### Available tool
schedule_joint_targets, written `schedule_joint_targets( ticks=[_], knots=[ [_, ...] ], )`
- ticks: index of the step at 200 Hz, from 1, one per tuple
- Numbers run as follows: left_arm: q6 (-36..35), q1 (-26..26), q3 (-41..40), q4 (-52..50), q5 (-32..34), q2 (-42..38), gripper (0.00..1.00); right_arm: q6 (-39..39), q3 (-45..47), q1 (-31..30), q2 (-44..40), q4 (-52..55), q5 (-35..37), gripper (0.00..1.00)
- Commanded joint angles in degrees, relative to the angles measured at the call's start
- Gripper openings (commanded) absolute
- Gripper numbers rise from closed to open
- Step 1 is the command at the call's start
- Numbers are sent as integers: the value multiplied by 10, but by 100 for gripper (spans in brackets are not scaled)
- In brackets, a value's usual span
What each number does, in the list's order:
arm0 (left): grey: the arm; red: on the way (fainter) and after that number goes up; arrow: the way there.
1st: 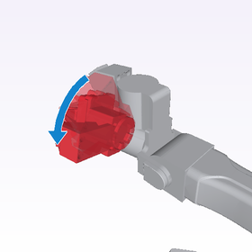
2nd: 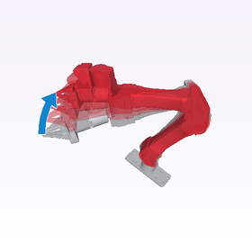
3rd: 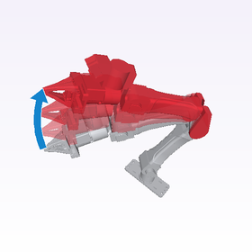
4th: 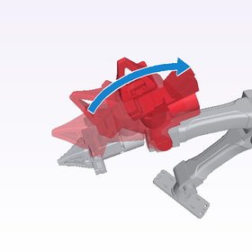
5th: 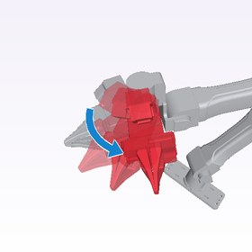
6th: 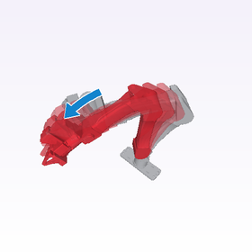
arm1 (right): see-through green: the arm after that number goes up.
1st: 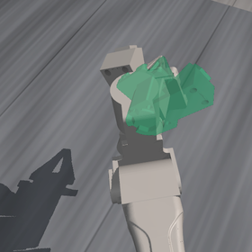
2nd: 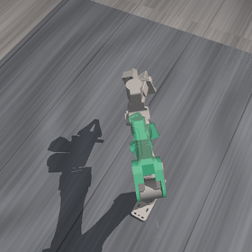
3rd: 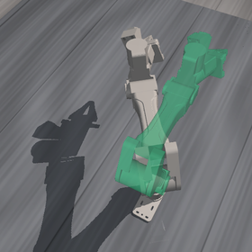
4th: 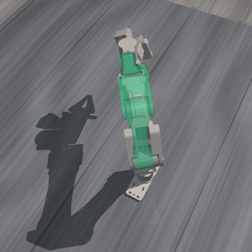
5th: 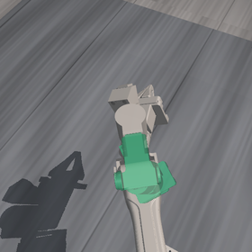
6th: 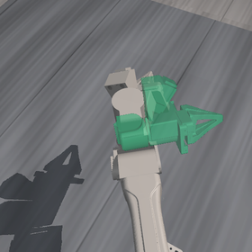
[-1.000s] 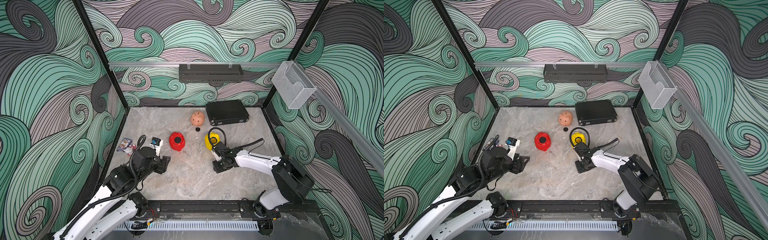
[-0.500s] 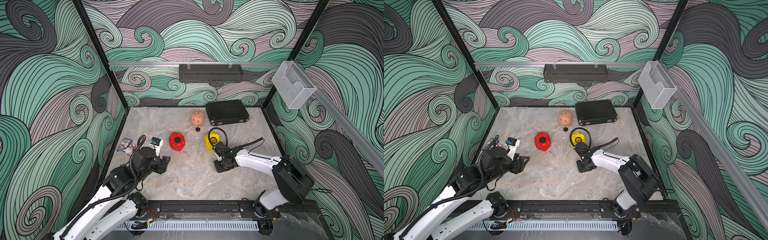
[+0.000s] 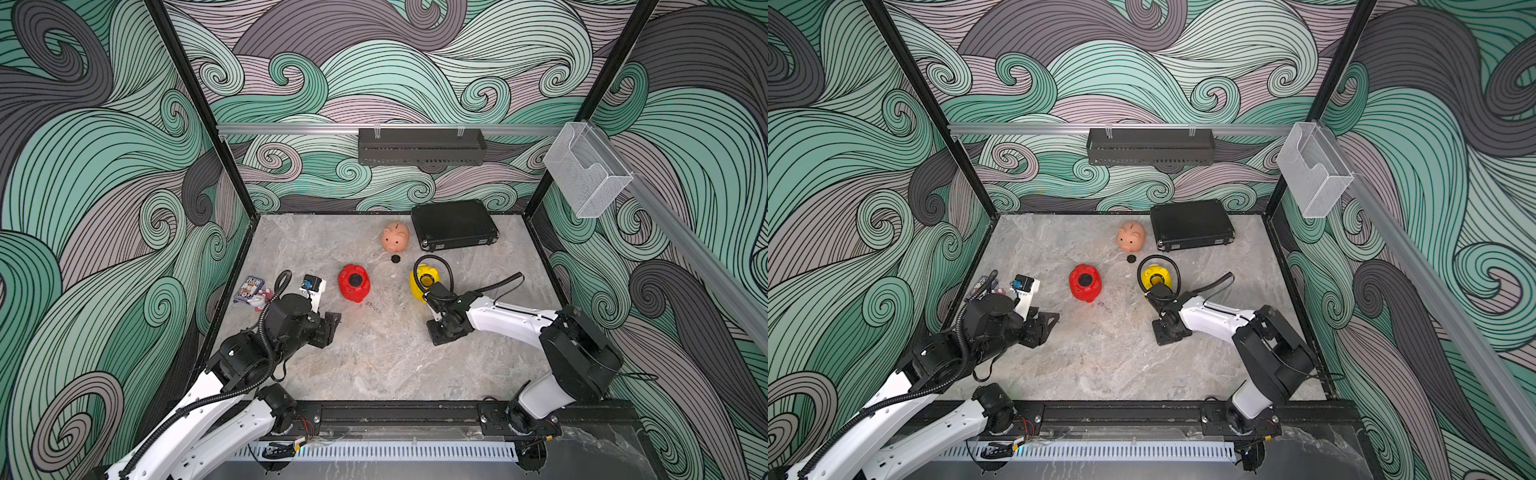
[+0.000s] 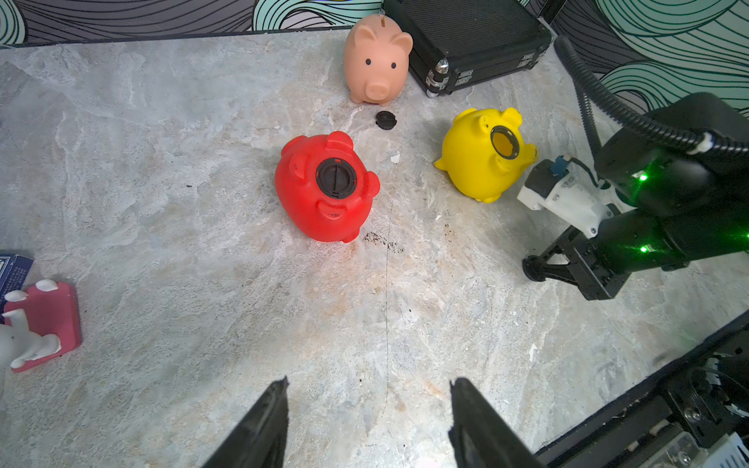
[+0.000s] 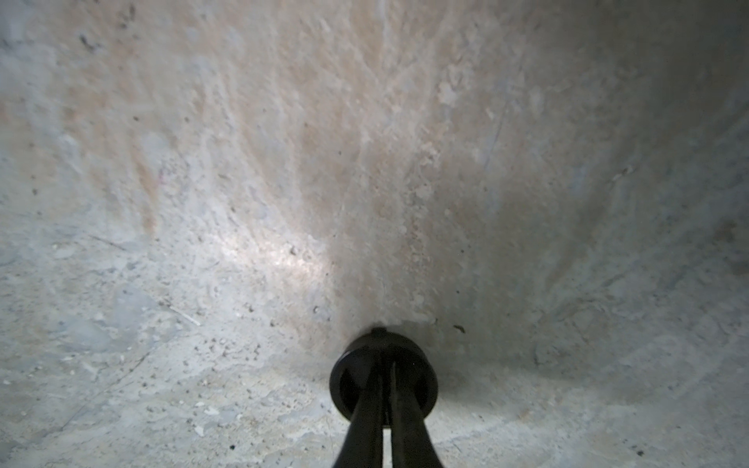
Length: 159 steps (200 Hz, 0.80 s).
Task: Close piggy banks
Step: Pick up the knob at the center of the board.
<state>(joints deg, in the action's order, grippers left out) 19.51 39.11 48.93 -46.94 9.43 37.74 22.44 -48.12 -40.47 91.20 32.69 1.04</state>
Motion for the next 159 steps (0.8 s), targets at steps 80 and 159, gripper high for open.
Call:
schedule_joint_targets(
  ticks=[80, 159],
  knots=[
    [-3, -5, 6, -15, 6, 2, 63, -8, 1, 0, -19, 20, 32, 0],
    [7, -4, 4, -13, -4, 9, 63, -15, -16, 32, -101, 54, 14, 0]
  ],
)
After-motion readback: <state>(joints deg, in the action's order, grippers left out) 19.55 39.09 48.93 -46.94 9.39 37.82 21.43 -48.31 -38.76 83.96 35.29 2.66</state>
